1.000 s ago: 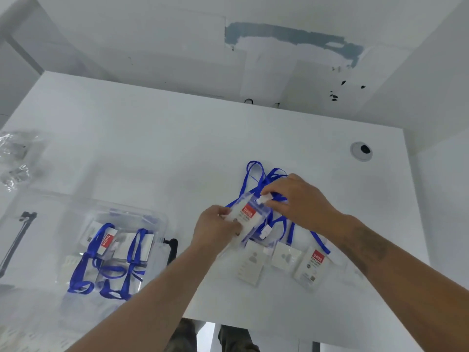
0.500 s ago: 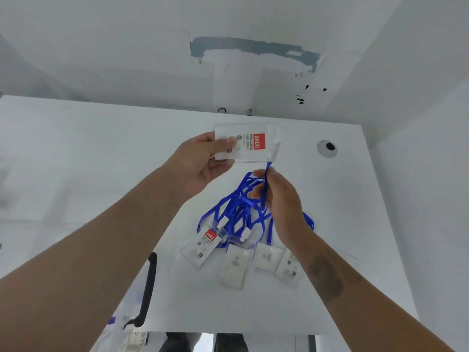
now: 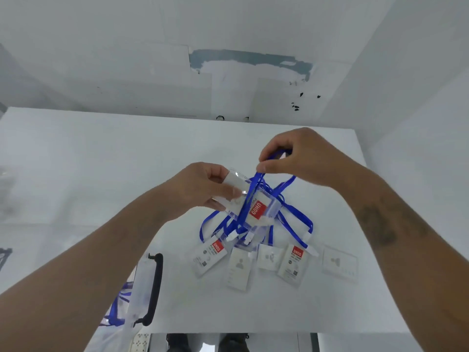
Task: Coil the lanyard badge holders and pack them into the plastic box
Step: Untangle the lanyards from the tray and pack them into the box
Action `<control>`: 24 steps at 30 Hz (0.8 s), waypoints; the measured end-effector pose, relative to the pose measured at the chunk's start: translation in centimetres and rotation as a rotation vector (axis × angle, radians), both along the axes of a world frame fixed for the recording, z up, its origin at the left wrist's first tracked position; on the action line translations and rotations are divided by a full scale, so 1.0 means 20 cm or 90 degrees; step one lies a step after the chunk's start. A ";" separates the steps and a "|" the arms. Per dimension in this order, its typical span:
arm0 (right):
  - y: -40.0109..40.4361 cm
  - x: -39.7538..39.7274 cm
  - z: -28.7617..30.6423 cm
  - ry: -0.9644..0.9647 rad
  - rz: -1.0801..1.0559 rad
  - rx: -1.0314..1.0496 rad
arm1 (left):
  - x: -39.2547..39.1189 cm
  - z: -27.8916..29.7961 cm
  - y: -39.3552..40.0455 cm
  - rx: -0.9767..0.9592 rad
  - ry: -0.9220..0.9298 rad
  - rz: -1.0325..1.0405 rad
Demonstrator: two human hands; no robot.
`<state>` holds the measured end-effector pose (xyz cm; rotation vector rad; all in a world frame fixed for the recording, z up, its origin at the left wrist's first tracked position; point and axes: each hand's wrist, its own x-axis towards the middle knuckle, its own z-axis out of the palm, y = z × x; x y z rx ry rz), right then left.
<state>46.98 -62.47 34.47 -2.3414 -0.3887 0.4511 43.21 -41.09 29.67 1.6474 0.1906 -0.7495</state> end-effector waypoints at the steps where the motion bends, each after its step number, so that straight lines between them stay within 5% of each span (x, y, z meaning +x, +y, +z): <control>1: -0.01 0.01 -0.03 0.027 -0.042 0.074 | -0.01 0.02 0.01 -0.070 0.030 -0.001; 4: -0.01 -0.01 -0.17 0.101 -0.186 0.257 | -0.02 0.05 0.02 -0.247 0.079 0.106; 7: 0.07 -0.14 -0.29 0.132 -0.259 0.229 | 0.00 0.04 0.00 -0.306 0.080 0.237; 11: 0.20 -0.35 -0.33 0.160 -0.139 0.174 | 0.04 0.01 -0.01 -0.150 -0.014 0.351; 14: 0.19 -0.36 -0.23 0.088 0.004 0.002 | 0.04 -0.02 0.00 0.068 -0.145 0.288; 17: 0.14 -0.24 -0.09 -0.010 0.013 -0.060 | 0.01 -0.03 0.03 0.109 -0.139 0.174; 21: 0.07 -0.06 -0.07 0.004 -0.064 0.106 | -0.03 0.00 0.06 -0.025 -0.011 0.047; 24: 0.07 -0.06 -0.22 0.092 -0.183 0.218 | -0.05 0.04 0.08 -0.220 0.060 0.099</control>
